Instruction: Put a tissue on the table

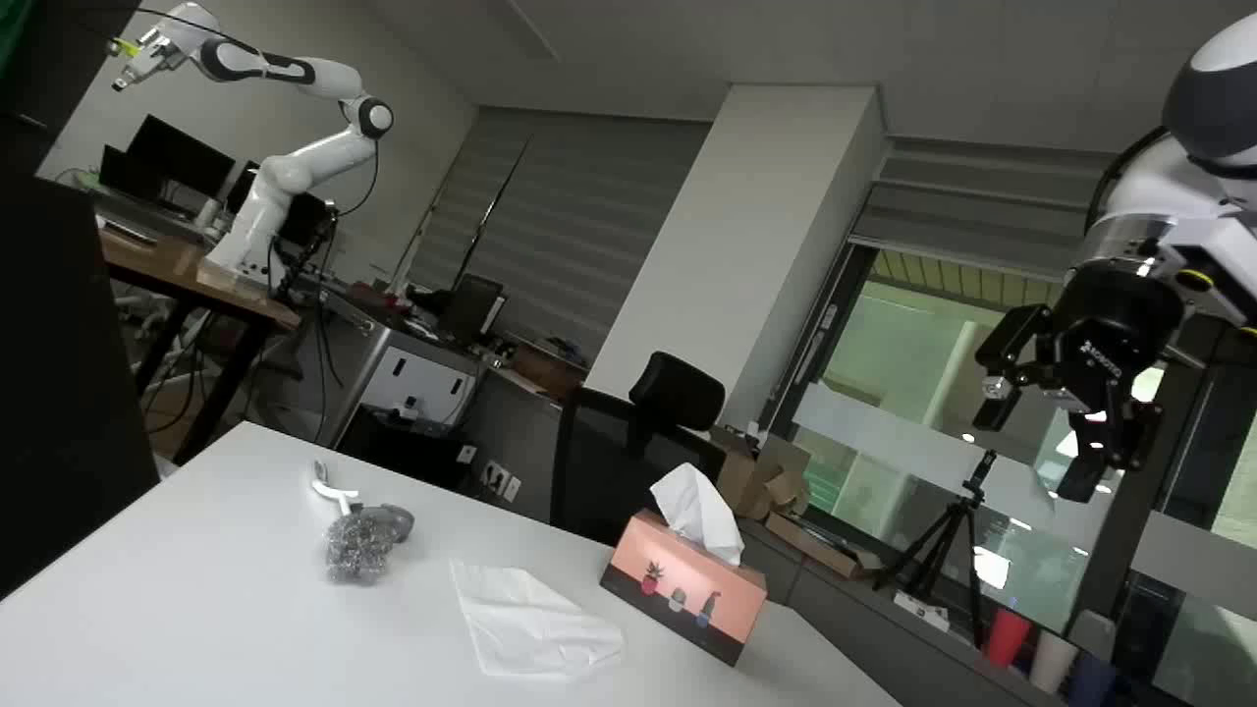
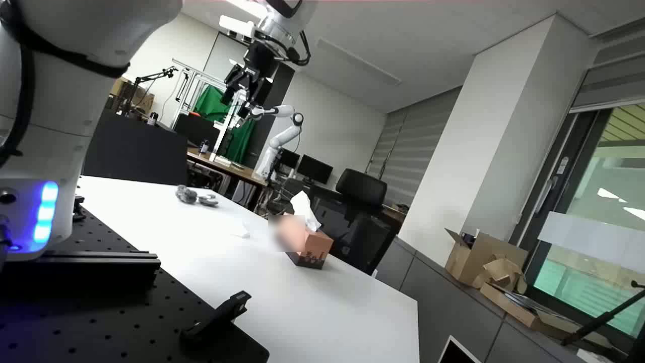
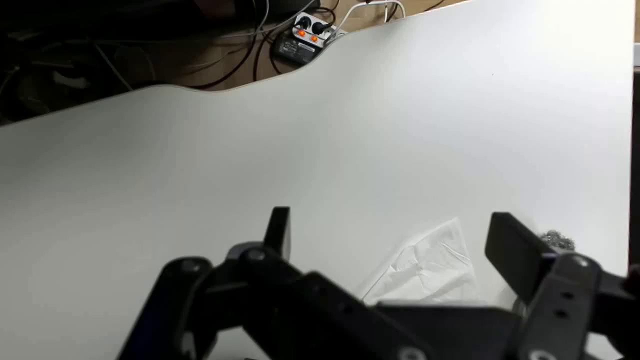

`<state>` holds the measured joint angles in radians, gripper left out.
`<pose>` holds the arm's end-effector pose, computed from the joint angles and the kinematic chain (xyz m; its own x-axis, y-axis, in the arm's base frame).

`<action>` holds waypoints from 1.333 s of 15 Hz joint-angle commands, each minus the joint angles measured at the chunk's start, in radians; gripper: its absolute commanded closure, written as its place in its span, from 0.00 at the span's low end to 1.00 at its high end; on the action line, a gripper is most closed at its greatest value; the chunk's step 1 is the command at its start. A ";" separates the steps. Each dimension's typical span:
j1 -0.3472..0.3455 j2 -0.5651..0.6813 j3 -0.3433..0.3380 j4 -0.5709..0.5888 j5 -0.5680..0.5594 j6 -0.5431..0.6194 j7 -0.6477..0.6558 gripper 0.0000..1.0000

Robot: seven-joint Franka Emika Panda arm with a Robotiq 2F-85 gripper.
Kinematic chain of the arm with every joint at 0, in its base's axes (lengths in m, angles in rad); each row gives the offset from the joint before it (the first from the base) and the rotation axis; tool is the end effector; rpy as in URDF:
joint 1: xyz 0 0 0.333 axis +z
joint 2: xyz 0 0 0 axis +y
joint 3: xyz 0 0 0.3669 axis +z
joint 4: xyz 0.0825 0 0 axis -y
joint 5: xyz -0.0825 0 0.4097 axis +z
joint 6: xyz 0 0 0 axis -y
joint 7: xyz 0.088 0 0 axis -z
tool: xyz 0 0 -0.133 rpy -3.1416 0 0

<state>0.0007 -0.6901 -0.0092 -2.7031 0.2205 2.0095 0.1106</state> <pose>0.3241 0.0155 0.4363 0.9779 -0.2061 -0.0357 -0.2090 -0.9571 -0.2007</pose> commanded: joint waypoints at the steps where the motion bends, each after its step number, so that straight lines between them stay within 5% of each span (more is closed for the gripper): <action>1: -0.004 0.001 0.003 0.002 0.002 -0.003 -0.002 0.00; 20: -0.008 0.020 0.005 0.011 -0.021 0.033 -0.027 0.00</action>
<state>0.0002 -0.6891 -0.0091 -2.7030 0.2190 2.0104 0.1072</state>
